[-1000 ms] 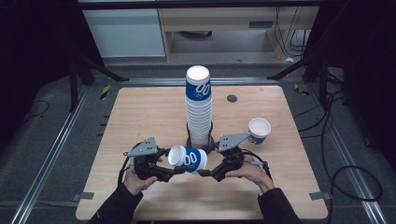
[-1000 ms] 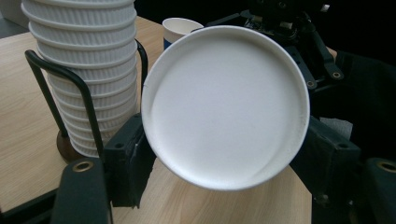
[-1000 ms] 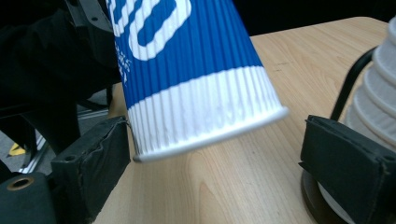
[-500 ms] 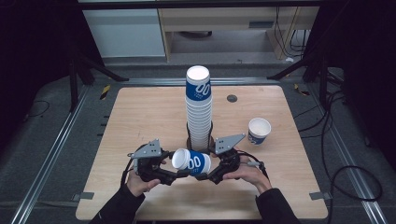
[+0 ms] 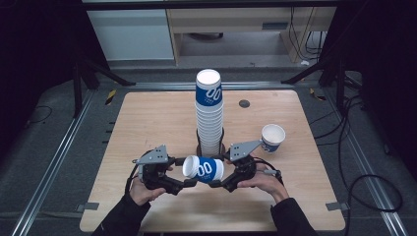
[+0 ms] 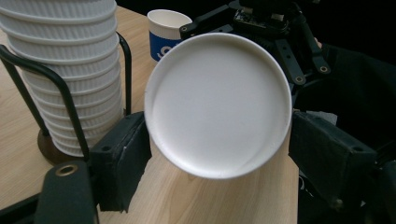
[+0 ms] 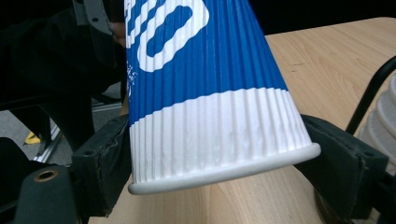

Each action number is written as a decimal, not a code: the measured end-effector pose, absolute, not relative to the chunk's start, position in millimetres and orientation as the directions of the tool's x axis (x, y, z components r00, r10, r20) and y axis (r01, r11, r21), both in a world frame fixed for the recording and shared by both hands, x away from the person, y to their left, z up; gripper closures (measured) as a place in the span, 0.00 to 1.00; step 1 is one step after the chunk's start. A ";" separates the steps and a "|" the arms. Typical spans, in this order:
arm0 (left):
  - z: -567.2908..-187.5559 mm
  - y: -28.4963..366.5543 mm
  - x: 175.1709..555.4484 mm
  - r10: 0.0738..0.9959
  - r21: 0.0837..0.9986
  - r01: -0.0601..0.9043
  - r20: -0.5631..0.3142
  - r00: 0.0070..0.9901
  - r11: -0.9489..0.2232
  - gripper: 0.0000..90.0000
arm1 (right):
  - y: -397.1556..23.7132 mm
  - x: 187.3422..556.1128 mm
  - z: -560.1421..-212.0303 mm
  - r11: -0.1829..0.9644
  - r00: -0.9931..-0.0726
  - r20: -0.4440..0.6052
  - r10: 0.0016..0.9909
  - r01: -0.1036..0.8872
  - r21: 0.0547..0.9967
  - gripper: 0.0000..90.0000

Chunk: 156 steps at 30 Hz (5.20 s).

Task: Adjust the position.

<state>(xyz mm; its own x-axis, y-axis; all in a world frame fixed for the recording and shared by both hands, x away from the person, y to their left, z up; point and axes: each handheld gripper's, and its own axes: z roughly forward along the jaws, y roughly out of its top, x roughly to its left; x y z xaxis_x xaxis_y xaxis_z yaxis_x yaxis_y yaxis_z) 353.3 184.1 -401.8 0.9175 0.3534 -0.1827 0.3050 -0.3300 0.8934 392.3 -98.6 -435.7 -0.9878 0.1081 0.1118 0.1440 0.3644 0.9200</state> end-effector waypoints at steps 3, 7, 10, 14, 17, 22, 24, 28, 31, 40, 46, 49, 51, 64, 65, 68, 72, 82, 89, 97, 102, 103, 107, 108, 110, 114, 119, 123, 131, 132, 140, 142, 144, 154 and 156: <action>-400.5 187.2 354.4 0.356 0.888 0.309 -0.182 0.917 -0.340 0.22 | -101.6 392.4 -433.8 0.370 -0.988 0.099 0.120 0.137 0.919 0.17; -400.4 188.0 355.3 0.353 0.872 0.311 -0.174 0.919 -0.379 0.21 | -102.6 390.9 -432.9 0.407 -0.989 0.071 0.127 0.118 0.906 0.17; -402.7 184.8 355.0 0.347 0.852 0.310 -0.164 0.923 -0.422 0.20 | -100.0 389.8 -433.9 0.429 -0.991 0.061 0.121 0.107 0.897 0.17; -406.8 179.0 354.8 0.332 0.828 0.311 -0.162 0.929 -0.467 0.20 | -92.8 387.1 -438.1 0.473 -0.993 0.047 0.106 0.092 0.876 0.17; -409.4 175.2 354.7 0.324 0.810 0.314 -0.163 0.932 -0.495 0.19 | -85.1 384.6 -443.0 0.513 -0.995 0.035 0.089 0.076 0.855 0.17; -416.0 171.7 356.6 0.324 0.787 0.331 -0.176 0.930 -0.521 0.25 | -80.3 382.5 -445.1 0.532 -0.997 0.031 0.073 0.065 0.844 0.17; -416.9 171.8 357.3 0.323 0.785 0.334 -0.181 0.929 -0.522 0.28 | -79.3 382.0 -445.8 0.539 -0.997 0.024 0.067 0.057 0.840 0.17; -417.2 172.4 357.7 0.319 0.787 0.337 -0.188 0.929 -0.517 0.29 | -79.3 382.4 -446.0 0.538 -0.997 0.025 0.068 0.057 0.841 0.17; -417.4 172.7 357.5 0.317 0.789 0.332 -0.184 0.930 -0.516 0.29 | -78.9 382.5 -446.5 0.539 -0.997 0.021 0.070 0.056 0.841 0.15; -411.8 188.0 360.7 0.354 0.835 0.325 -0.170 0.920 -0.444 0.29 | -95.7 387.4 -432.1 0.427 -0.989 0.057 0.135 0.110 0.898 0.10; -410.9 195.5 361.7 0.367 0.874 0.314 -0.172 0.914 -0.372 0.29 | -109.7 390.5 -425.5 0.359 -0.984 0.089 0.155 0.140 0.923 0.10; -410.9 194.5 360.1 0.362 0.887 0.302 -0.169 0.917 -0.350 0.29 | -108.7 391.2 -427.5 0.350 -0.984 0.109 0.144 0.153 0.924 0.09; -410.6 193.3 358.6 0.351 0.895 0.294 -0.171 0.921 -0.336 0.29 | -108.0 391.2 -428.0 0.349 -0.984 0.112 0.138 0.154 0.925 0.09; -412.9 185.3 353.4 0.319 0.907 0.273 -0.168 0.933 -0.320 0.30 | -98.4 387.3 -433.6 0.343 -0.987 0.153 0.043 0.158 0.926 0.10; -412.6 185.6 353.4 0.320 0.907 0.272 -0.166 0.933 -0.322 0.30 | -98.6 387.2 -433.2 0.352 -0.989 0.140 0.054 0.150 0.924 0.10; -412.8 188.1 354.6 0.332 0.907 0.274 -0.164 0.929 -0.319 0.30 | -103.0 388.4 -431.0 0.338 -0.988 0.140 0.071 0.156 0.928 0.10; -411.5 190.5 355.1 0.333 0.912 0.276 -0.170 0.927 -0.302 0.30 | -111.0 391.4 -427.4 0.307 -0.985 0.131 0.109 0.159 0.938 0.10; -410.5 178.4 348.2 0.279 0.913 0.257 -0.169 0.945 -0.315 0.30 | -100.6 388.5 -431.7 0.305 -0.986 0.160 0.054 0.169 0.937 0.09; -412.9 174.4 347.4 0.260 0.908 0.260 -0.178 0.949 -0.329 0.30 | -97.3 387.1 -435.3 0.305 -0.985 0.173 0.011 0.168 0.937 0.14; -412.3 176.4 349.7 0.242 0.908 0.274 -0.202 0.949 -0.317 0.30 | -100.8 387.8 -433.8 0.285 -0.983 0.182 -0.007 0.173 0.943 0.17; -412.3 177.2 350.8 0.244 0.911 0.276 -0.205 0.948 -0.307 0.30 | -101.8 387.7 -433.0 0.275 -0.983 0.181 -0.006 0.173 0.946 0.19; -412.4 177.1 350.8 0.245 0.911 0.274 -0.203 0.948 -0.307 0.30 | -101.9 387.5 -432.7 0.275 -0.984 0.178 -0.005 0.170 0.946 0.19; -411.8 177.6 350.9 0.256 0.910 0.278 -0.202 0.945 -0.307 0.29 | -103.5 387.1 -431.1 0.280 -0.986 0.167 0.006 0.162 0.946 0.19; -411.3 178.3 350.9 0.258 0.911 0.278 -0.201 0.945 -0.306 0.28 | -105.1 387.0 -430.0 0.285 -0.987 0.161 0.013 0.158 0.945 0.19; -410.0 180.1 351.5 0.262 0.912 0.281 -0.205 0.943 -0.300 0.27 | -107.1 387.3 -428.7 0.282 -0.988 0.155 0.017 0.154 0.947 0.19; -404.8 187.8 354.5 0.269 0.900 0.283 -0.198 0.942 -0.331 0.22 | -113.0 387.9 -423.7 0.295 -0.990 0.136 0.039 0.142 0.945 0.19; -408.2 189.7 357.3 0.306 0.854 0.280 -0.152 0.940 -0.437 0.18 | -117.2 389.1 -421.4 0.333 -0.991 0.114 0.069 0.130 0.934 0.19; -415.5 182.0 359.0 0.304 0.815 0.289 -0.147 0.941 -0.502 0.16 | -113.1 388.9 -423.0 0.390 -0.993 0.089 0.082 0.114 0.914 0.19; -433.2 162.1 355.3 0.249 0.722 0.240 -0.096 0.964 -0.649 0.15 | -86.1 382.0 -437.0 0.541 -0.998 0.055 0.040 0.068 0.838 0.18; -435.0 160.2 354.6 0.245 0.712 0.235 -0.090 0.965 -0.661 0.15 | -83.9 381.4 -437.6 0.547 -0.998 0.053 0.032 0.062 0.835 0.18; -440.1 154.8 352.6 0.228 0.686 0.214 -0.072 0.971 -0.695 0.29 | -76.9 380.0 -442.4 0.577 -0.998 0.066 0.016 0.063 0.815 0.18; -440.9 154.9 352.9 0.225 0.685 0.216 -0.077 0.971 -0.696 0.30 | -76.4 380.2 -443.1 0.579 -0.998 0.069 0.014 0.064 0.813 0.18; -441.2 155.4 353.4 0.220 0.688 0.216 -0.084 0.972 -0.693 0.30 | -76.2 380.7 -443.8 0.578 -0.997 0.073 0.012 0.066 0.813 0.17; -435.9 168.2 358.6 0.272 0.742 0.250 -0.095 0.958 -0.622 0.30 | -89.7 384.9 -431.8 0.484 -0.995 0.047 0.085 0.083 0.871 0.10; -433.3 173.6 360.8 0.292 0.759 0.259 -0.096 0.952 -0.597 0.30 | -97.1 386.5 -427.1 0.451 -0.992 0.047 0.113 0.093 0.888 0.10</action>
<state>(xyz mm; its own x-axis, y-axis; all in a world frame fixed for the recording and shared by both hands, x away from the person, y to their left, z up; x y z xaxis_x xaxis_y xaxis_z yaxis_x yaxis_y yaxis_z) 360.8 173.6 -433.3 0.9517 0.2918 -0.0956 0.2593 -0.5969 0.7592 386.5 -97.1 -427.1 -0.9925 0.1132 0.0465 0.0931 0.4511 0.8876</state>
